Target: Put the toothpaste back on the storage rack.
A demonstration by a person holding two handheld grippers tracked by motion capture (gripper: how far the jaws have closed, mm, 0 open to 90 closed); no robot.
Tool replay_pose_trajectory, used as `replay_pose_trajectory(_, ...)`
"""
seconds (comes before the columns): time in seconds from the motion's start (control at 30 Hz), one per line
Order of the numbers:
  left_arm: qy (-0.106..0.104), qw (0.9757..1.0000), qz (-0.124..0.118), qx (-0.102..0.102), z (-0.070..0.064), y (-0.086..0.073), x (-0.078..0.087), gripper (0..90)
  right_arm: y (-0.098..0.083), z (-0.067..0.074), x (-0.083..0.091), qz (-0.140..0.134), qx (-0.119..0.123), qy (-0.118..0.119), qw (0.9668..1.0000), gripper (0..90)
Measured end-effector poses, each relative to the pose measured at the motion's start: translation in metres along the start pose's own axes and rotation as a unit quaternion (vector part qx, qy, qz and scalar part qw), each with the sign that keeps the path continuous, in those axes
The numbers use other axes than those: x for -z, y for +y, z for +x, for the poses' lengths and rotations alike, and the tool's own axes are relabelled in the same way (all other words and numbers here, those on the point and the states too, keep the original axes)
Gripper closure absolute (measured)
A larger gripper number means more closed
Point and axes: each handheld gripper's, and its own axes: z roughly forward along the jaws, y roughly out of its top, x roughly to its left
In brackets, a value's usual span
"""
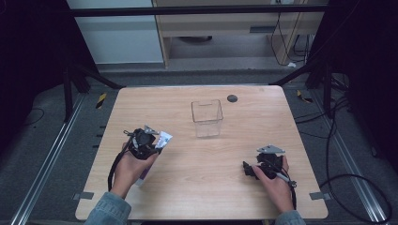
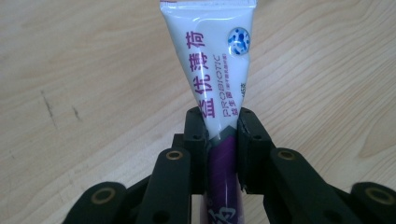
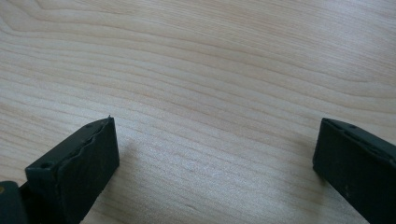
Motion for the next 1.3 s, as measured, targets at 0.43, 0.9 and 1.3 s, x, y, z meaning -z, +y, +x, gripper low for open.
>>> replay_pose_trajectory(0.43,-0.007,0.9968,-0.08,-0.008,-0.027,0.038,0.014,76.2,0.001,0.0,-0.001,0.0,-0.003,0.0,1.0,0.5)
replay_pose_trajectory(0.9,-0.001,0.9863,-0.164,-0.014,-0.06,0.1,0.017,76.5,0.001,0.0,-0.001,0.001,-0.004,0.001,1.0,0.4)
replay_pose_trajectory(1.3,-0.005,0.9781,-0.202,-0.052,-0.094,0.139,0.027,76.7,0.002,-0.002,-0.001,0.002,0.007,0.005,1.0,0.6)
